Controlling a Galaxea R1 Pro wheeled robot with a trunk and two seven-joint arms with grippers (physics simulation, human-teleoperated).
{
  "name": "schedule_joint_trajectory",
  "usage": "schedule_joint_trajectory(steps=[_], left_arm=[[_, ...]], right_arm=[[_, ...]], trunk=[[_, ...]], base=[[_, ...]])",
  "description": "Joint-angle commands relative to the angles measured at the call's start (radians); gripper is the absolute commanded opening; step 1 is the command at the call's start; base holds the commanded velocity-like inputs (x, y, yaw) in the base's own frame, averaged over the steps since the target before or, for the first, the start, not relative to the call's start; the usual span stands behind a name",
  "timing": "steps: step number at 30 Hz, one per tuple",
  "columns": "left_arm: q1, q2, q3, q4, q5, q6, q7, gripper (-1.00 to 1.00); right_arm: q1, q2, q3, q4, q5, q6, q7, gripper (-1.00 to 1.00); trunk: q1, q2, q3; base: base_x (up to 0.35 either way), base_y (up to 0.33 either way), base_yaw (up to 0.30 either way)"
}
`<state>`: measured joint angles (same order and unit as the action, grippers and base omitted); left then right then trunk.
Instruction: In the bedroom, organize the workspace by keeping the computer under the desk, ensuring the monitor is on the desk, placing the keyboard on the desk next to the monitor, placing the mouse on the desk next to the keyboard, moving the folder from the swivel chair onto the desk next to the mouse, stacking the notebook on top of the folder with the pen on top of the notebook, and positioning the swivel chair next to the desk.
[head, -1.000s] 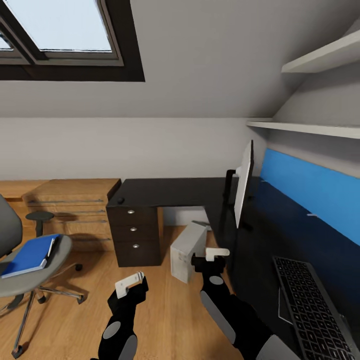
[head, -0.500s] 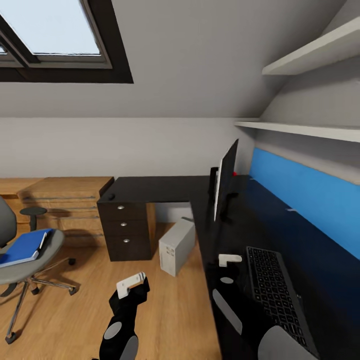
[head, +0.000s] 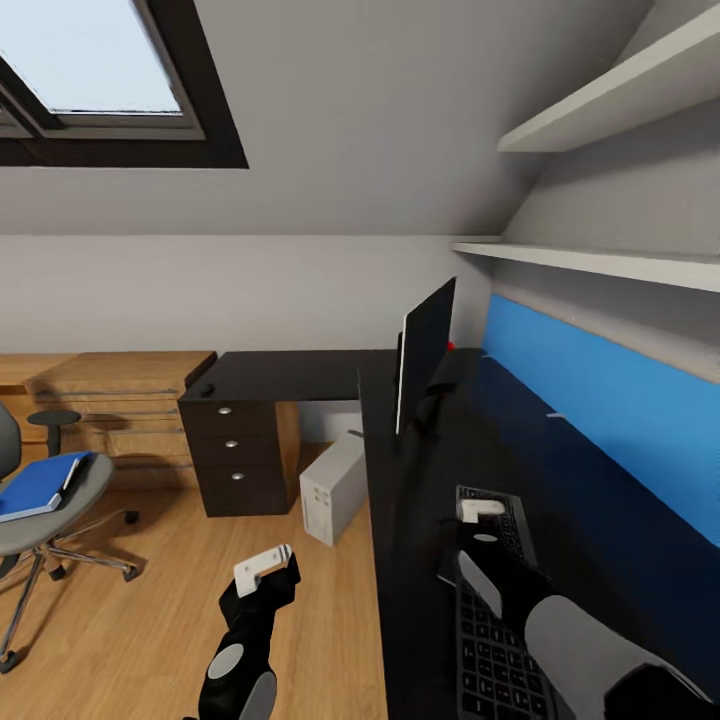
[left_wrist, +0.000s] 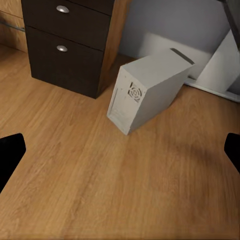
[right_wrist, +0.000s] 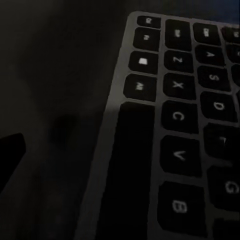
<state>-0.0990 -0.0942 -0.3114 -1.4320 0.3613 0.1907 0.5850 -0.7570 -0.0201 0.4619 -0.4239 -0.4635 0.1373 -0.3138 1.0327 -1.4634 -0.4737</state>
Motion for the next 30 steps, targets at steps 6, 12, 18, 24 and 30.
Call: schedule_joint_trajectory(steps=[6, 12, 18, 24, 30], left_arm=[[-0.001, -0.001, 0.0, -0.018, 0.008, 0.005, 0.011, 1.0], [-0.001, -0.001, 0.0, -0.021, 0.01, 0.006, 0.012, 1.0], [-0.001, -0.001, 0.0, -0.021, 0.01, 0.006, 0.011, 1.0], [-0.001, 0.001, 0.0, -0.015, 0.01, 0.006, 0.009, 1.0], [-0.001, 0.002, 0.001, -0.007, 0.008, 0.006, 0.01, 1.0]], right_arm=[[-0.05, -0.004, -0.004, 0.096, -0.01, 0.014, 0.004, 1.0], [-0.053, -0.001, -0.005, 0.101, -0.011, 0.02, 0.004, 1.0], [-0.053, 0.0, -0.005, 0.102, -0.011, 0.021, 0.004, 1.0], [-0.053, 0.0, -0.005, 0.101, -0.012, 0.043, 0.004, 1.0], [-0.053, 0.0, -0.005, 0.1, -0.012, 0.048, 0.004, 1.0]], trunk=[[0.004, -0.008, -0.004], [0.027, -0.05, -0.023], [0.031, -0.057, -0.026], [0.031, -0.057, -0.026], [0.031, -0.057, -0.026]], base=[[0.0, -0.008, 0.0], [0.0, 0.0, 0.0], [0.0, 0.0, 0.0], [0.0, 0.0, 0.0], [-0.014, 0.0, 0.0]])
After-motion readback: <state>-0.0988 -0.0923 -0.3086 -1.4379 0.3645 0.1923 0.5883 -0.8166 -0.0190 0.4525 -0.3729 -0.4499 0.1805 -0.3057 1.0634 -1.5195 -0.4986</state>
